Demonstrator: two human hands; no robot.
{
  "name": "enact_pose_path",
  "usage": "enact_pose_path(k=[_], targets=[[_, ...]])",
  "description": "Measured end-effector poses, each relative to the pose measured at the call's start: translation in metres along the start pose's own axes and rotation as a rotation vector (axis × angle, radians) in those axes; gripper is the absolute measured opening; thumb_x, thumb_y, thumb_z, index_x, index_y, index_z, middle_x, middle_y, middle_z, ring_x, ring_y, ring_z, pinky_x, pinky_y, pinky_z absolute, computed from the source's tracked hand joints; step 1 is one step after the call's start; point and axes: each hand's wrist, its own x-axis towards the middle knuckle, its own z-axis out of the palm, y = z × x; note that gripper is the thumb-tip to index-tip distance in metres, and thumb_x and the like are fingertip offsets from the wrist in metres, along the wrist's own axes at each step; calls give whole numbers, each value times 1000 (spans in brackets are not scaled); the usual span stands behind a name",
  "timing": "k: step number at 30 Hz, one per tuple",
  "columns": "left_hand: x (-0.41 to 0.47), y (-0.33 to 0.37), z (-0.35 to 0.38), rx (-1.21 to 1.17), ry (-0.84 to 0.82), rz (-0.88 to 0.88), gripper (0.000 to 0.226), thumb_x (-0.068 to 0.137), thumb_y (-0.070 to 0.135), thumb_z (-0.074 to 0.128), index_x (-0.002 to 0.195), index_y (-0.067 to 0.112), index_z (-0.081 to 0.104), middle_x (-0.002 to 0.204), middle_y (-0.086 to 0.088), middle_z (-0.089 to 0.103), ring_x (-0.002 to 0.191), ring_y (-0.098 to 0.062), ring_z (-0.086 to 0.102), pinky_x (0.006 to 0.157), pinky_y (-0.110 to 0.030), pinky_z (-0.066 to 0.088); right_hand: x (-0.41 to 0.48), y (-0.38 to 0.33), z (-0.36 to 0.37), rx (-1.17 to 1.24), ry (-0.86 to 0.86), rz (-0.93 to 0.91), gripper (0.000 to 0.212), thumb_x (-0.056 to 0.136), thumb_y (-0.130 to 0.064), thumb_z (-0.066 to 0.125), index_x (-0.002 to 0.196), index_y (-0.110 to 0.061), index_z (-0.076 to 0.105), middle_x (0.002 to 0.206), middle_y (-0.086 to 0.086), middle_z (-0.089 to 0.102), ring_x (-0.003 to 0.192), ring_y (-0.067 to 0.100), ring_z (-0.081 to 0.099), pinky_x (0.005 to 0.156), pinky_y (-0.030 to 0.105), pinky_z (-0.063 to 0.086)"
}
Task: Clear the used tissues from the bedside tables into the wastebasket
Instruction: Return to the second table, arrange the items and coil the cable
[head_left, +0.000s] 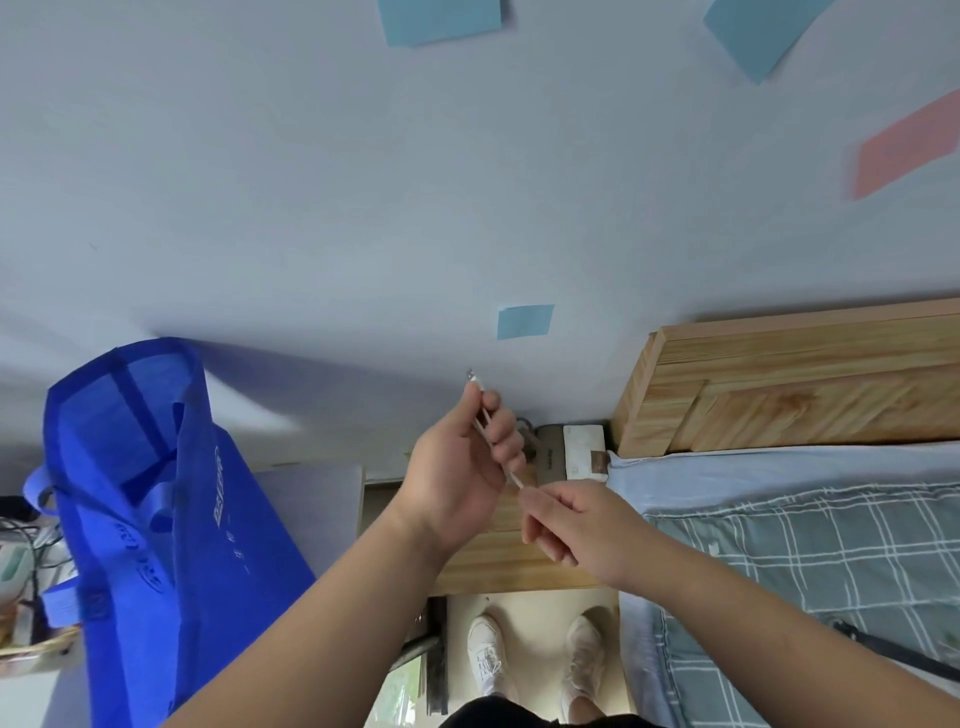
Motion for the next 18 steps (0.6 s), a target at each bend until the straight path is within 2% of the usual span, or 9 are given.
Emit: enact_pose_path(k=[2, 4, 7, 9, 11, 13, 16, 18], targets=[[-10, 10, 0, 79, -142, -88, 32, 99, 43, 58, 74, 24, 58, 54, 9, 28, 46, -9, 20, 40, -21, 19, 3, 6, -10, -135, -16, 0, 50, 90, -71, 57, 65, -28, 63, 51, -10, 47, 50, 14, 39, 49, 23, 32], [-21, 13, 0, 317, -322, -206, 31, 97, 40, 62, 70, 26, 57, 52, 11, 25, 44, -7, 17, 40, -20, 13, 11, 8, -20, -247, -9, 5, 47, 81, -69, 68, 59, -30, 54, 50, -13, 42, 48, 6, 35, 48, 19, 29], [-30, 0, -1, 1036, -434, -334, 31, 98, 40, 57, 72, 23, 58, 55, 8, 37, 45, -8, 29, 43, -20, 24, 27, 1, -34, -405, -47, 74, 31, 69, -52, 66, 53, -29, 51, 51, -5, 51, 53, 5, 39, 54, 25, 32], [-26, -11, -8, 1596, -430, -353, 43, 102, 53, 52, 76, 20, 61, 66, 6, 51, 55, -10, 45, 57, -25, 38, 34, -5, -37, -482, -94, 126, 42, 66, -68, 63, 59, -27, 57, 52, -9, 51, 50, 4, 40, 52, 23, 34], [-20, -20, -20, 1916, -390, -380, 54, 99, 73, 44, 79, 24, 57, 84, 4, 57, 70, -9, 53, 68, -31, 41, 37, -9, -36, -545, -88, 155, 47, 71, -75, 66, 70, -28, 66, 55, -14, 57, 52, 3, 48, 54, 22, 40], [-16, -26, -31, 1927, -328, -384, 71, 90, 89, 34, 82, 22, 55, 85, 4, 53, 73, -8, 52, 71, -33, 40, 37, -10, -33, -579, -48, 146, 33, 83, -62, 70, 71, -31, 69, 58, -17, 63, 58, 5, 56, 58, 25, 44], [-10, -27, -48, 1593, -71, -249, 85, 86, 91, 24, 106, 23, 70, 79, 17, 63, 66, 2, 55, 67, -20, 40, 29, -13, -30, -524, 8, 148, 28, 88, -56, 63, 74, -31, 67, 62, -10, 64, 60, 9, 58, 61, 31, 47], [-3, -23, -58, 1281, 158, -151, 73, 92, 86, 27, 89, 22, 63, 69, 13, 57, 55, -2, 45, 58, -22, 38, 19, -13, -25, -358, 17, 152, 25, 94, -50, 58, 80, -32, 68, 60, -9, 63, 50, 7, 53, 53, 29, 47]])
